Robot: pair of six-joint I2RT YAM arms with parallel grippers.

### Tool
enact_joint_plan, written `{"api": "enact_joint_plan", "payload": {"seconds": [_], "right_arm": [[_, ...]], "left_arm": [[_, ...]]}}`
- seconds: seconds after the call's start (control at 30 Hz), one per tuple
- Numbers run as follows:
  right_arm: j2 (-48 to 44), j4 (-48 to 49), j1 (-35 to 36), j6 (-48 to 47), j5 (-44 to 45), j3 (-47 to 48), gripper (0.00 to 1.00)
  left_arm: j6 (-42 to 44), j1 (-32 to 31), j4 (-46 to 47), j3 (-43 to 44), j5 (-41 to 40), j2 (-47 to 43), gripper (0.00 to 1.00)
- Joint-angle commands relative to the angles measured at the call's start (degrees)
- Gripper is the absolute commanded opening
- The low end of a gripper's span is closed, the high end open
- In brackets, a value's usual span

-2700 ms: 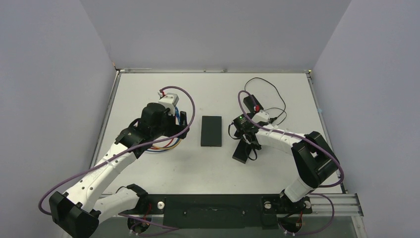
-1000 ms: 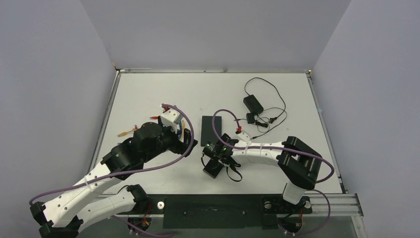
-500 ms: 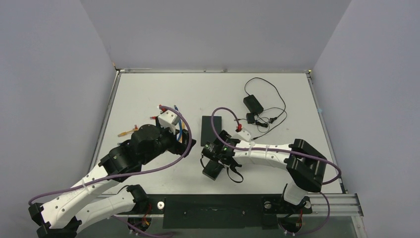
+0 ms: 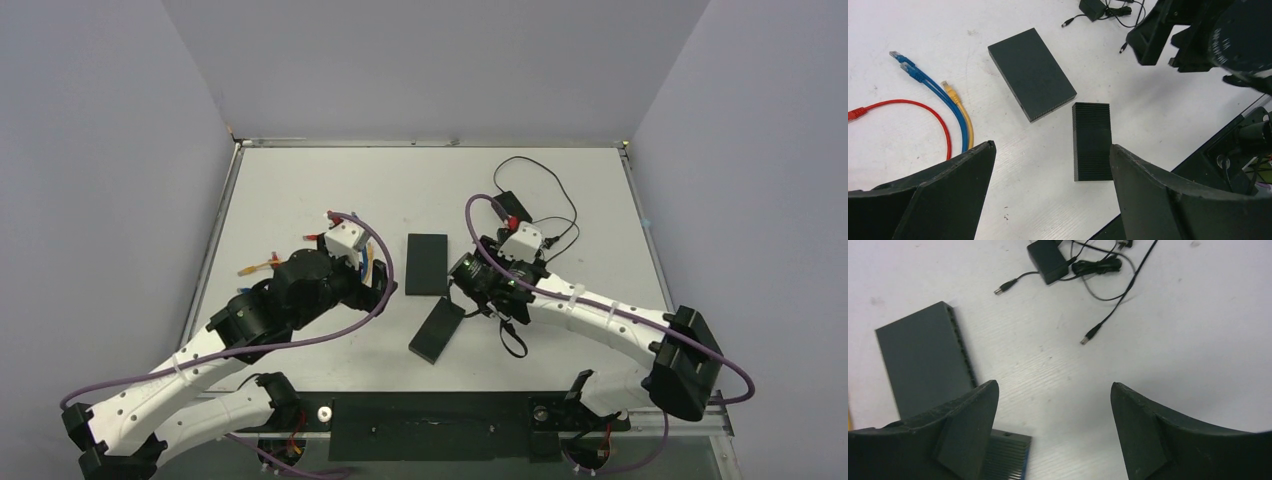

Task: Insert the plug into the switch port
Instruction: Adjust the switch port at the center of the board.

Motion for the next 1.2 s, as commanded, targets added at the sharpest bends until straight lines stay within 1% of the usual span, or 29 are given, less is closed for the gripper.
{"api": "enact_joint_plan", "payload": {"seconds": [0.0,0.1,0.13,0.2,0.27,0.37,0.53,0.7,0.83,0.93,1.17], "right_arm": [[-5.86,1.44,-2.9,-19.86,4.38,-1.37,0.77],[-8.05,1.92,-4.8,-28.92,4.82,-0.96,0.71],[-8.4,2.23,-5.31,-33.16,4.27,-0.78,0.7],[-8.88,2.46,-8.17,-37.7,0.85,-0.29,0.7],[-9.33,2.42,-11.72,-38.38,-1.83,-0.76,0.7],[-10.59,5.39,-17.65,-37.47,-8.47,-3.85,0.7],[-9.78,10.87,-23.1,-31.69,-16.08,-8.04,0.67],[-5.86,15.0,-26.13,-26.6,-18.7,-10.29,0.64],[-2.95,18.32,-28.49,-23.98,-20.61,-12.13,0.59],[-0.54,20.6,-29.46,-23.07,-21.64,-12.34,0.56],[5.96,21.84,-30.44,-22.79,-22.69,-9.94,0.53]], "left_arm": [[-1.05,-0.18,-0.01,1.65,-1.13,1.52,0.83],[-2.4,-0.16,-0.64,2.09,-1.57,2.28,0.83],[-2.97,-0.19,-0.63,1.91,-1.83,2.26,0.83],[-3.77,-0.14,-0.41,1.57,-2.73,2.19,0.83],[-4.75,-0.18,-0.03,1.24,-3.43,2.12,0.83],[-6.07,-0.13,1.15,0.28,-3.5,2.23,0.83],[-7.85,-0.13,2.84,-1.33,-3.62,3.2,0.83],[-8.24,-0.05,3.69,-1.81,-3.55,4.77,0.83],[-8.5,-0.11,3.96,-2.03,-3.49,5.35,0.83],[-8.22,-0.09,4.2,-2.13,-3.91,5.48,0.83],[-7.51,0.13,4.04,-1.62,-4.42,6.4,0.83]]}}
